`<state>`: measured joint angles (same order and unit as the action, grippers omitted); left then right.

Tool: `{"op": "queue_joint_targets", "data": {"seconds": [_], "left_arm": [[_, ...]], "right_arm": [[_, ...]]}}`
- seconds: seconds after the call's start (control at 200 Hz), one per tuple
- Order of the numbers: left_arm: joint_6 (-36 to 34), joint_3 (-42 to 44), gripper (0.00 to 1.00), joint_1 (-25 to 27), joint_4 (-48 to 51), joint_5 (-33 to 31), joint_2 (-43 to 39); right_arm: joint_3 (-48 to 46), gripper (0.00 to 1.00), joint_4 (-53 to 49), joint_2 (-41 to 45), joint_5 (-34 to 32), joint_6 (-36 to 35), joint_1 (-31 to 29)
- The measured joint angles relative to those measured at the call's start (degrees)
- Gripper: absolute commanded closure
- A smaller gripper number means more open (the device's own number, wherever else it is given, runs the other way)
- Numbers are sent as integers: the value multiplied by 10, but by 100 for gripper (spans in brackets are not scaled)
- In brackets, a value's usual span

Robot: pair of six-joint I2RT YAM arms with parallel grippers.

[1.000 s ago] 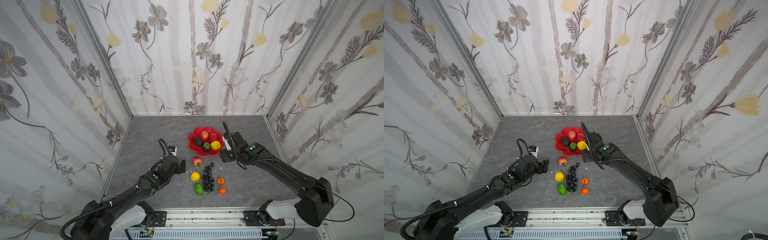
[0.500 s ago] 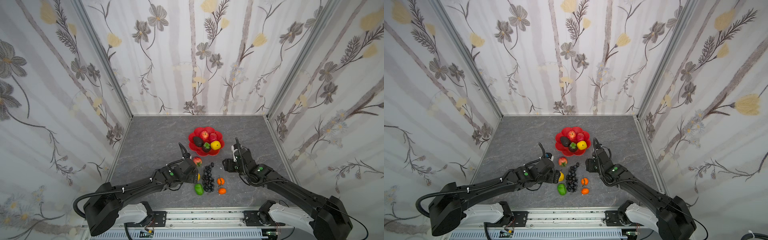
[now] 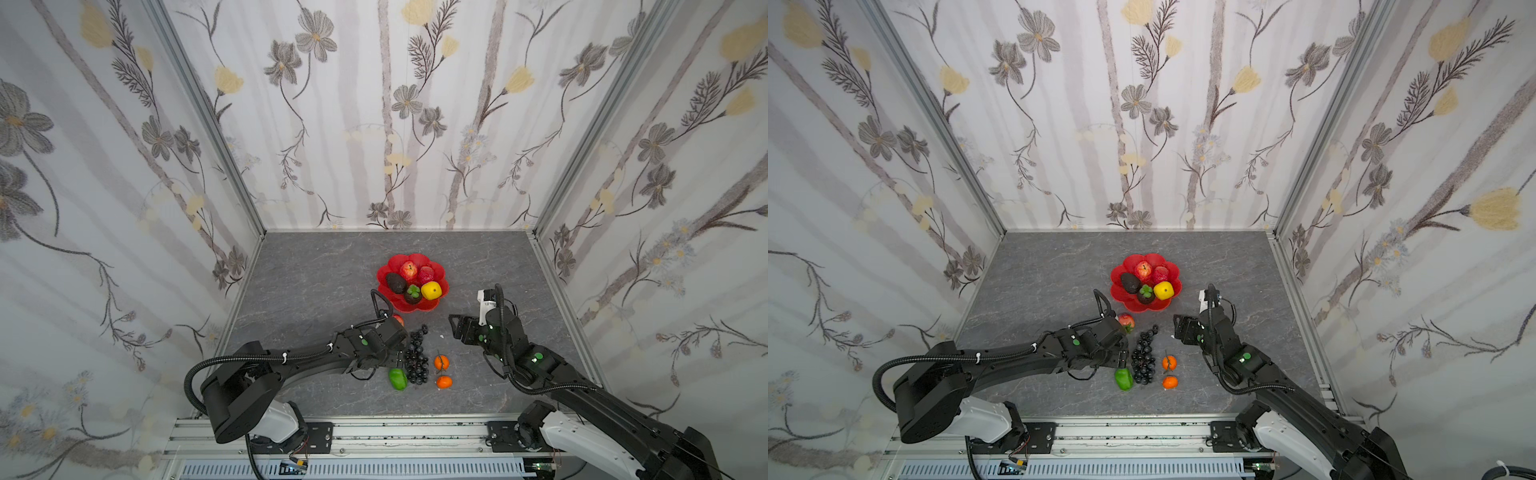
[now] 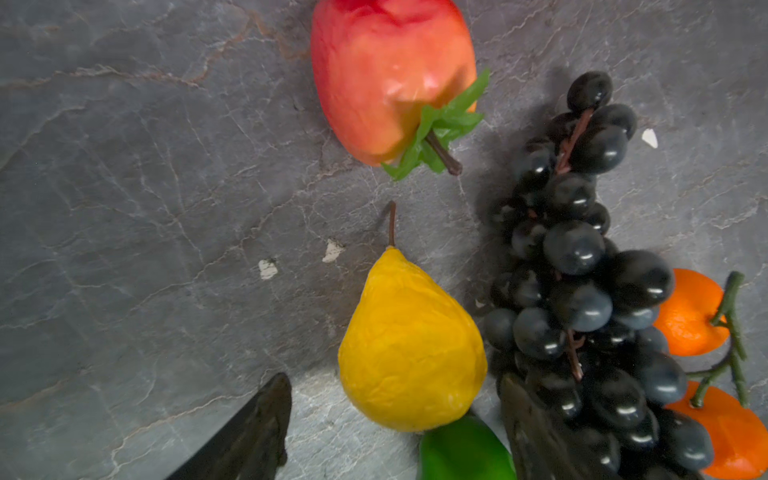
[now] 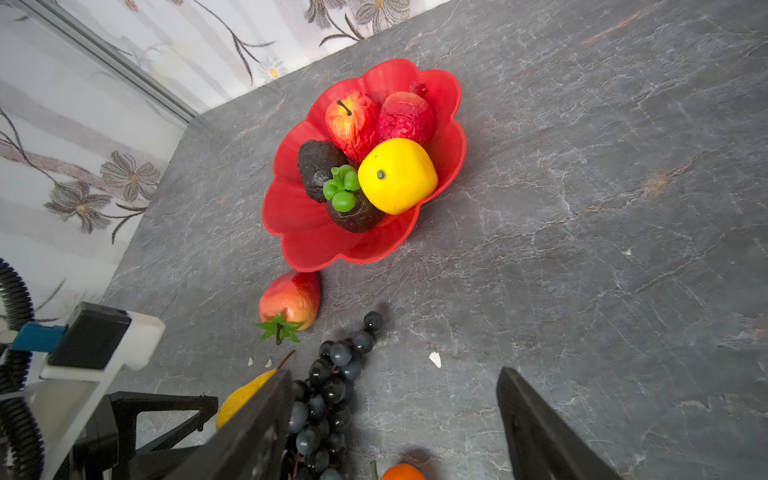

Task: Place and organize the fake fruits in the fruit bowl
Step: 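Close the left gripper on the yellow pear and lift it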

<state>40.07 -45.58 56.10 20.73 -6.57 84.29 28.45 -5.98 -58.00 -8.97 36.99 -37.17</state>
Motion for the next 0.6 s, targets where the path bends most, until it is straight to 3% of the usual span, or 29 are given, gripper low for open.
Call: {"op": "queue_joint_targets", "data": {"seconds": [0.375, 0.6], "left_arm": [[7, -36, 41, 1, 6, 1, 58], [8, -36, 46, 2, 7, 0, 58]], "right_arm": [[-18, 19, 10, 16, -14, -1, 0], [-18, 19, 13, 14, -17, -2, 1]]}}
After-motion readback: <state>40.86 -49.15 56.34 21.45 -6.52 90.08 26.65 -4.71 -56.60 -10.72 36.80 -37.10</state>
